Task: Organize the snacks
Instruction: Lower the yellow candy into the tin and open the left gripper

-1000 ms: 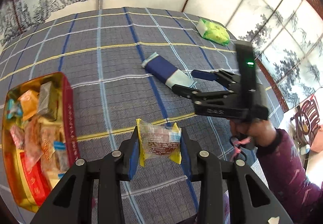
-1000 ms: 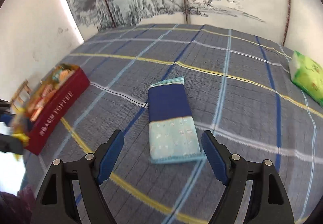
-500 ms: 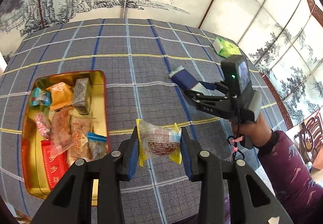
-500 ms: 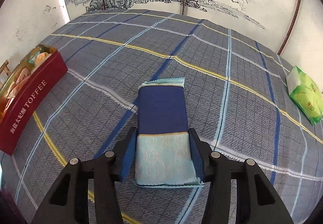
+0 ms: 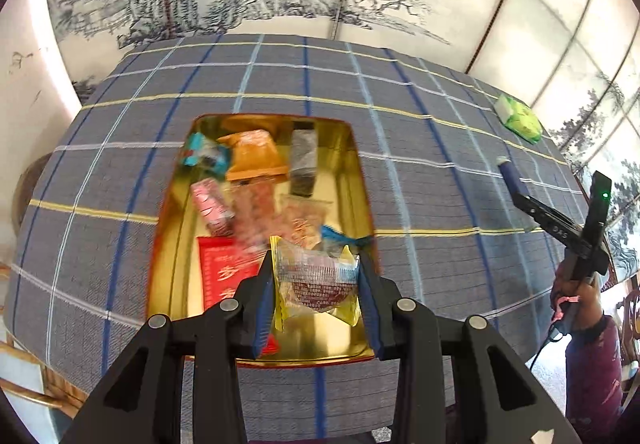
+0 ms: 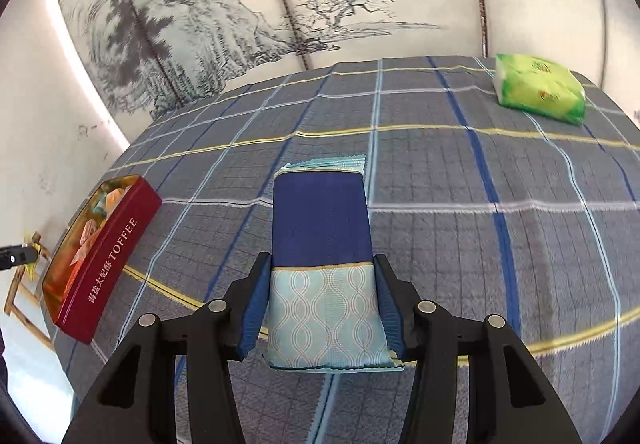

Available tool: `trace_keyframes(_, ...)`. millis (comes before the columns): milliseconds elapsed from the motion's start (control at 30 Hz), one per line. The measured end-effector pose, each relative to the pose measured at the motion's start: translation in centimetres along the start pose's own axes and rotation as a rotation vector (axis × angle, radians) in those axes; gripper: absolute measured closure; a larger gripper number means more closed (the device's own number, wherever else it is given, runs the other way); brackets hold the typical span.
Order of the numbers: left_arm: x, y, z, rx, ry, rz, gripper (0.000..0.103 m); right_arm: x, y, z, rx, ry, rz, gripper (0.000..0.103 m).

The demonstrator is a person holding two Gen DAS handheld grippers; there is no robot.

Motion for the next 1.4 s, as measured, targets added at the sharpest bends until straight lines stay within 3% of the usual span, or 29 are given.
trace_keyframes(233,-1.6,-2.1,1.4,0.004,-0.025,-0.027,0.069,-0.9,0.8,0.3,-0.044,0.011,0.021,0.052)
trace_keyframes(867,-2.8,-1.5,2.8,-0.038,-0.036,-0.038,0.072,-1.3,1.3,0.6,-0.083,-0.003,0.018,0.052)
trace_keyframes(1400,-1.0,-1.1,-0.9,0.119,0.134,0.078,0.058,0.3,-1.9,-1.2,-0.029,0.027,0.028,0.052)
Point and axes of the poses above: each gripper's, at about its wrist camera, not at the fingertips, and z roughly the way its jaws point, y to its right, x to its top, the point moved 10 cm from there along z, roughly the way its jaws point, and after that the axes turned 11 degrees about y, right-handed, at the moved point
